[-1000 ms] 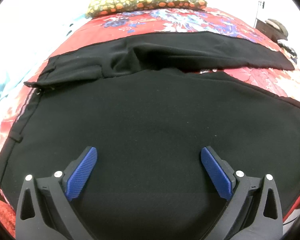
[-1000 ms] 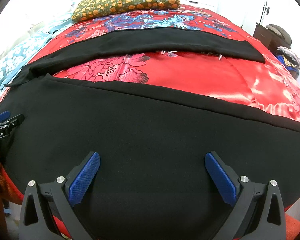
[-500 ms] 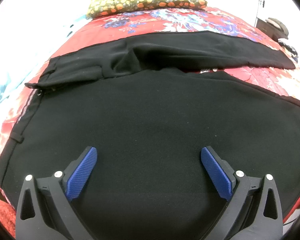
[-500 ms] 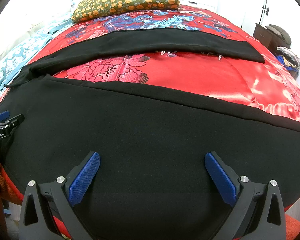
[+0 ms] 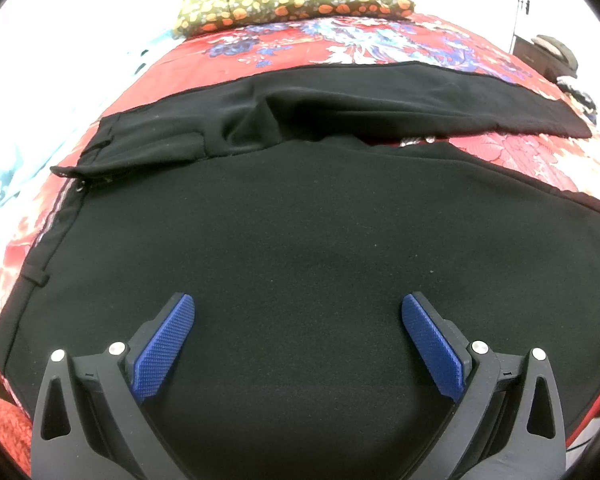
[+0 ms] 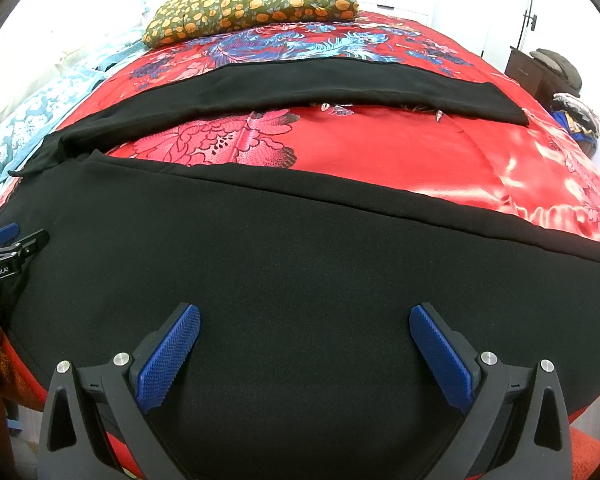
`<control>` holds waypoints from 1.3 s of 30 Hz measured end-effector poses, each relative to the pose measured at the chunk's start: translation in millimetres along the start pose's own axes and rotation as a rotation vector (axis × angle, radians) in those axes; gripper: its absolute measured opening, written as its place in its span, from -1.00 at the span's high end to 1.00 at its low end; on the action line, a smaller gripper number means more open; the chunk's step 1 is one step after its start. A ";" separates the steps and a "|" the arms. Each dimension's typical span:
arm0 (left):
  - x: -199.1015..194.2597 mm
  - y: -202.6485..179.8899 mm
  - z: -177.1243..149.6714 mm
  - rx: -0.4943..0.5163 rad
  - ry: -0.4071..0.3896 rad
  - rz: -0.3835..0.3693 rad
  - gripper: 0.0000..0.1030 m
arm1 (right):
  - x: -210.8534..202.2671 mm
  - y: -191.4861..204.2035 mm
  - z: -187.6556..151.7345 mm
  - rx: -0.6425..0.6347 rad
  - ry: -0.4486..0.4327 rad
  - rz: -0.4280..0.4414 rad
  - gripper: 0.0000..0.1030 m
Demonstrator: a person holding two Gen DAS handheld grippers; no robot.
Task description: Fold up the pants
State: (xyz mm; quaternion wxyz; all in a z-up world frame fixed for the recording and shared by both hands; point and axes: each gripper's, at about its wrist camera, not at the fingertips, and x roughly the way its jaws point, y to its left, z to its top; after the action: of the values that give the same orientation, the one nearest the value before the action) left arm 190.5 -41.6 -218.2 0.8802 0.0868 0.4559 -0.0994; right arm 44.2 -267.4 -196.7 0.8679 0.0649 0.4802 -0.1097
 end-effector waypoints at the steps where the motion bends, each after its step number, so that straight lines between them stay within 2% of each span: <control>1: 0.0 0.0 0.0 0.000 0.000 0.000 -0.99 | 0.0 -0.1 0.0 0.000 -0.001 0.000 -1.00; 13: -2.2 3.6 -1.3 -0.013 -0.008 0.005 -0.99 | -0.3 0.0 -1.7 0.001 -0.021 0.005 -1.00; 19: -3.9 3.5 2.1 -0.029 0.019 0.009 -0.99 | -1.2 0.6 -4.5 0.000 -0.043 0.004 -1.00; 23: -12.9 1.8 6.4 -0.048 0.070 0.027 -0.99 | -1.8 0.0 -5.0 0.008 -0.058 0.010 -1.00; 25: -21.8 -2.1 9.9 -0.046 0.068 0.013 -0.99 | -2.8 -0.2 -7.0 0.009 -0.070 0.011 -1.00; 29: -43.7 -10.5 31.9 -0.031 -0.005 -0.024 -0.99 | -3.3 -0.4 -4.3 0.011 -0.061 0.016 -1.00; 33: -44.5 -4.5 69.1 -0.023 -0.029 -0.060 -0.99 | -9.7 -5.7 3.9 0.024 -0.013 0.059 -1.00; 36: -22.3 13.5 96.1 -0.031 -0.032 -0.001 -0.99 | -26.3 -26.7 13.8 0.106 -0.030 0.137 -1.00; 39: 15.5 37.7 110.8 -0.055 0.014 0.086 -0.99 | -41.2 -53.9 28.5 0.156 -0.079 0.149 -1.00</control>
State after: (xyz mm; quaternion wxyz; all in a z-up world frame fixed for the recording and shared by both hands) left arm 295.8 -33.7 -165.5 0.8825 0.0828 0.4604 -0.0485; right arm 32.7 -320.4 -147.1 0.8841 0.1632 0.4296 -0.0844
